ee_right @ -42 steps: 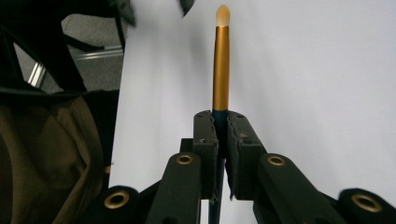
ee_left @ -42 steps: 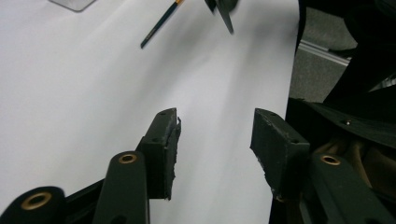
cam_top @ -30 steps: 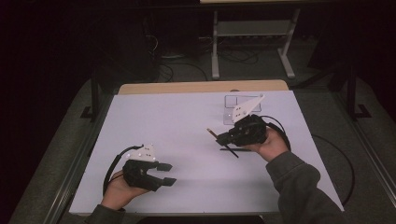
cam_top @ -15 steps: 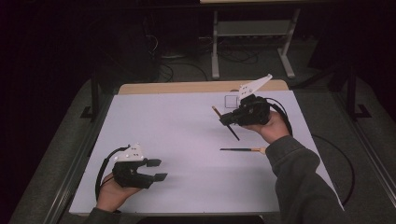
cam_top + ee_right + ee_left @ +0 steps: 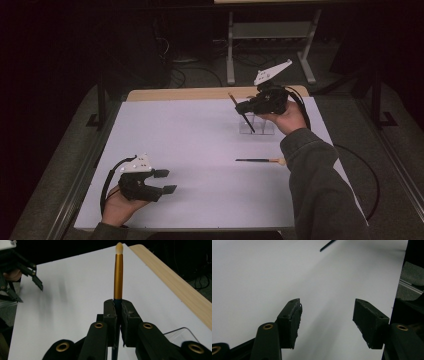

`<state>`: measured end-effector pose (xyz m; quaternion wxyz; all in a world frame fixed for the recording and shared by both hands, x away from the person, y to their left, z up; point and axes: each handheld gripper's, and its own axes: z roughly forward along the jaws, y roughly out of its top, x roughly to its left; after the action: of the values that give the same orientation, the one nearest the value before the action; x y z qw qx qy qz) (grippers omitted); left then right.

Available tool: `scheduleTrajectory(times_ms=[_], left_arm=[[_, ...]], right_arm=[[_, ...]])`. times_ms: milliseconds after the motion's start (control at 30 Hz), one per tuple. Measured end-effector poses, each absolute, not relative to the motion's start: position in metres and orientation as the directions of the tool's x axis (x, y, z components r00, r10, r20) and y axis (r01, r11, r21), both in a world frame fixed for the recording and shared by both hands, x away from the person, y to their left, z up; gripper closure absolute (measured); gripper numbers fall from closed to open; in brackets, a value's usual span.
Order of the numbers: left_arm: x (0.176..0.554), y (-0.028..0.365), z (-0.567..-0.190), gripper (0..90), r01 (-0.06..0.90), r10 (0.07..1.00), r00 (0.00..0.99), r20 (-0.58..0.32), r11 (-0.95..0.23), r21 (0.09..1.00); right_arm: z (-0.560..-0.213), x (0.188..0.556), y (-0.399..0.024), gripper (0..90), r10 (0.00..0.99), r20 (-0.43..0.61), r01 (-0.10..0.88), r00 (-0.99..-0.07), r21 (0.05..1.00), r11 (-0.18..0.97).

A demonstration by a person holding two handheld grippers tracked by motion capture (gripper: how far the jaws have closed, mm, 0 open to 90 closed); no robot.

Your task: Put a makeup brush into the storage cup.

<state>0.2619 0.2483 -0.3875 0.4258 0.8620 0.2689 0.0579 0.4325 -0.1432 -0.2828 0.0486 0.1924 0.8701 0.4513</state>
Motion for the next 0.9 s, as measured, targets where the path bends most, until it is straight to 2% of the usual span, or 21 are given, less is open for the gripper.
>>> scheduleTrajectory(times_ms=[900], left_arm=[[0.265,0.256,-0.388,34.4,0.414,0.529,0.841,-0.116,-0.49,0.767]], right_arm=[[-0.263,0.475,-0.144,82.8,0.481,0.092,0.338,-0.872,0.825,0.454]])
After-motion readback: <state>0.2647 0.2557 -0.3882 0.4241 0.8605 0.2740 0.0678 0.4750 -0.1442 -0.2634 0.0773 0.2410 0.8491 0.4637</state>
